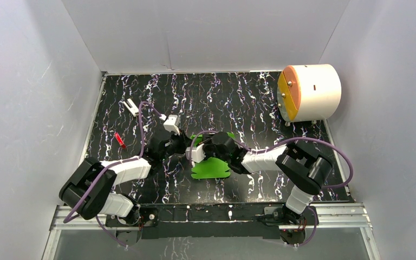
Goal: Fold the paper box
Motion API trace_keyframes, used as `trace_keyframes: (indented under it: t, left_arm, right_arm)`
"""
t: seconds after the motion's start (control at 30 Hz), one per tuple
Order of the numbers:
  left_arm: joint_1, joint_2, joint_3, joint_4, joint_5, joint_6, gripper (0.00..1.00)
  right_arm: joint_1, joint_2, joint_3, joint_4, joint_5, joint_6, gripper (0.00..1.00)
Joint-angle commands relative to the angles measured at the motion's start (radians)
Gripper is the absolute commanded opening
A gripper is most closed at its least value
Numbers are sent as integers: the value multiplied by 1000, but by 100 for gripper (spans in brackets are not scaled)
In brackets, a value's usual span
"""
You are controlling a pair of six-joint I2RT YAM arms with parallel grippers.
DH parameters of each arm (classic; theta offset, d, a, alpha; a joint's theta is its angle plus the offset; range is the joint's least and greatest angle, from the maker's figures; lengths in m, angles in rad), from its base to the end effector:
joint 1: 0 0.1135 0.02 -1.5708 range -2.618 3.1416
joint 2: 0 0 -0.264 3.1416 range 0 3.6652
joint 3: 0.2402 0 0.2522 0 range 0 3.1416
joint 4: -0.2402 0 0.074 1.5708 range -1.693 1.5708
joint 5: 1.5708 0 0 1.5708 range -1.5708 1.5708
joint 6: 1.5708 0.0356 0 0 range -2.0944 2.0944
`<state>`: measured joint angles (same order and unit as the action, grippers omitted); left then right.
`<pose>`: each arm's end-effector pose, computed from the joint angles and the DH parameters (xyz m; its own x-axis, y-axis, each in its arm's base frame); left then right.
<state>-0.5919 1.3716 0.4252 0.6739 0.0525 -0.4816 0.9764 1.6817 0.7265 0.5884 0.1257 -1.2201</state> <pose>0.2190 -0.1495 0.1791 -0.4755 -0.2377 -0.8470 0.4275 0.7790 -0.4586 0.1951 0.2806 0.1713 0.6414 -0.7149 -0.2785 -0.4485 -0.0548 -0.8921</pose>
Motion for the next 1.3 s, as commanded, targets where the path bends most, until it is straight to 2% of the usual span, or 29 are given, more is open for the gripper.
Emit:
trace_keyframes:
  t: [0.0, 0.23, 0.4, 0.6, 0.83, 1.27]
  left_arm:
    - [-20, -29, -8, 48, -19, 38, 16]
    - [-32, -35, -26, 118, -14, 92, 15]
    - [-32, -39, -12, 167, -70, 158, 14]
    - [-32, 12, -16, 265, -94, 216, 13]
    - [-35, 101, -110, 439, -82, 171, 12]
    - [-102, 231, -185, 634, -176, 163, 10]
  right_arm:
    - [8, -23, -50, 244, -12, -23, 0]
    - [43, -8, -112, 446, 36, -112, 0]
    - [46, 43, -114, 574, 47, -188, 0]
    - [47, 170, -114, 781, 55, -270, 0]
    - [72, 354, -160, 1087, 113, -376, 0]
    - [110, 379, -175, 1099, 172, -412, 11]
